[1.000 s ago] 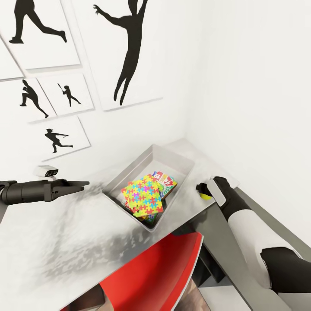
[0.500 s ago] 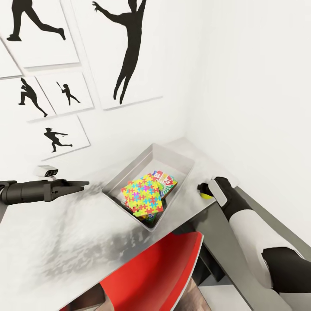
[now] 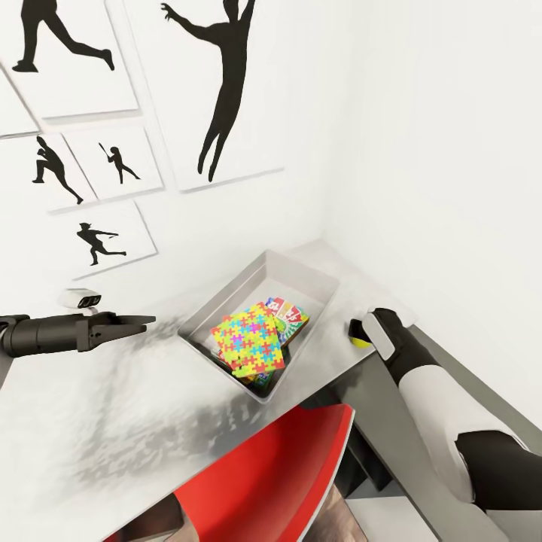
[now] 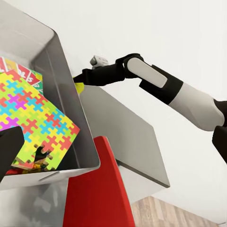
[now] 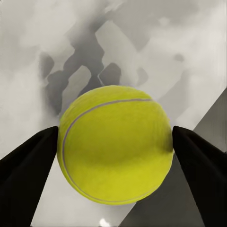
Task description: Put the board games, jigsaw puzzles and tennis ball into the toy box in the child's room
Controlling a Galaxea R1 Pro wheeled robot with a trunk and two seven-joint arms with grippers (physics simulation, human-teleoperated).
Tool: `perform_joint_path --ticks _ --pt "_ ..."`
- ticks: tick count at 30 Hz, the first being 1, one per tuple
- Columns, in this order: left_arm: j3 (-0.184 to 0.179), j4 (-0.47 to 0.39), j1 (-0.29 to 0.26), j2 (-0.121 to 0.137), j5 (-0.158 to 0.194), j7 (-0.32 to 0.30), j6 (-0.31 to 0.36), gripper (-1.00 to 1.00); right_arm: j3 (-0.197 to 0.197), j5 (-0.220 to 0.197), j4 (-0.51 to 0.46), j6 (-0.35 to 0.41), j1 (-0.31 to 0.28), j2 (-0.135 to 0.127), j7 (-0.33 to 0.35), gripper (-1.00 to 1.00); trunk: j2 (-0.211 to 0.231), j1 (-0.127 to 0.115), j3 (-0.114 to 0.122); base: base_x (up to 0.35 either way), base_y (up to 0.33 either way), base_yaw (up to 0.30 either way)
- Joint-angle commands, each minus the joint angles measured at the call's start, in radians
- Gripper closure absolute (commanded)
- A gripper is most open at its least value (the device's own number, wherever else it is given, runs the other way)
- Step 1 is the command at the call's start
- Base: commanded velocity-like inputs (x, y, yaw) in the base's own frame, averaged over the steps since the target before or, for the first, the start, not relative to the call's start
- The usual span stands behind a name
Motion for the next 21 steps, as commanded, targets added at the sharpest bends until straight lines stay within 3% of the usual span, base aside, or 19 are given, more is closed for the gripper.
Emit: perform_joint_path --ticks 1,21 --pt "0.0 0.0 -0.001 0.0 0.001 -0.002 0.011 -1.0 0.007 -0.025 0.023 0.0 0.0 -0.002 -0.01 1.0 -0.001 0.001 -0.002 0.0 0.0 0.0" --pt "-0.002 0.0 -0.001 0.001 0.001 -0.002 0.011 -1.0 0.007 -0.024 0.025 0.0 0.0 -0.003 -0.009 1.0 -0.001 0.001 -0.002 0.0 0.0 0.0"
